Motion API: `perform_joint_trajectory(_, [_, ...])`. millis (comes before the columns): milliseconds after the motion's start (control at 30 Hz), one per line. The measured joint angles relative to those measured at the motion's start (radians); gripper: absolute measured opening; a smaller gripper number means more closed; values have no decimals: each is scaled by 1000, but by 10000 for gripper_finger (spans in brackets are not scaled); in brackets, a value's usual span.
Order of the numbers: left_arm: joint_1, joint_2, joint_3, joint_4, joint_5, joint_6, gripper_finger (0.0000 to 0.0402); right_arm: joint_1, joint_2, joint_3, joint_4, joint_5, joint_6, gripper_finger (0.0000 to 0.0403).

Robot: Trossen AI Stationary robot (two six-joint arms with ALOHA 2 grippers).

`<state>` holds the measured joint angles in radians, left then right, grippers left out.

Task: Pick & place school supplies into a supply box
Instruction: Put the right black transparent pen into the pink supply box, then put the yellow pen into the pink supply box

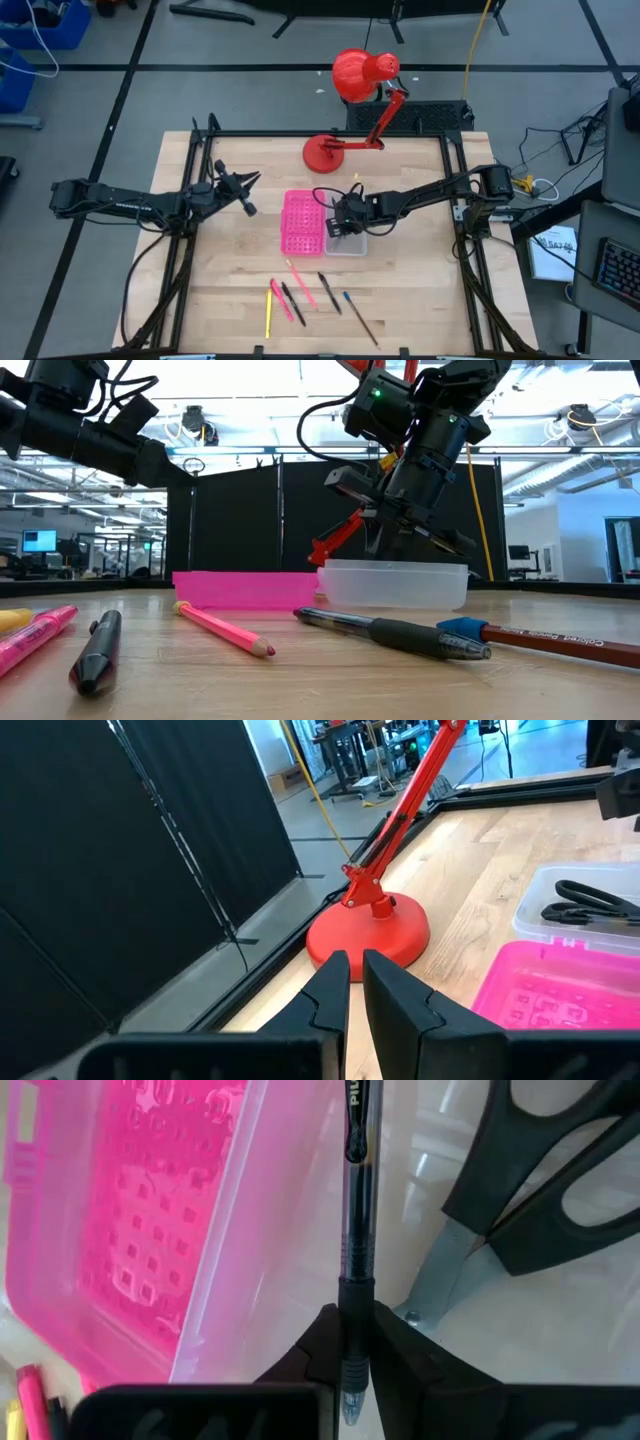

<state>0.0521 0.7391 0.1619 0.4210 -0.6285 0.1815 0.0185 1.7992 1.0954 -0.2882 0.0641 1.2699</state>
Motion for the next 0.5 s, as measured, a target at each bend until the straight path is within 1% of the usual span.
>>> perform_joint_trajectory(67, [0, 0, 0, 0, 0, 0, 42, 1, 0, 0, 0, 14, 1, 35])
perform_joint_trajectory(200, [0, 0, 0, 0, 0, -1, 42, 3, 0, 0, -1, 15, 1, 76])
perform_joint_trajectory(267, [0, 0, 0, -1, 0, -2, 42, 3, 0, 0, -2, 14, 2, 89])
perform_joint_trajectory(400, [0, 0, 0, -1, 0, 21, 42, 3, 0, 0, 0, 14, 11, 94])
perform_joint_trajectory(500, [0, 0, 0, -1, 0, 39, 42, 3, -14, 0, 10, 14, -35, 90])
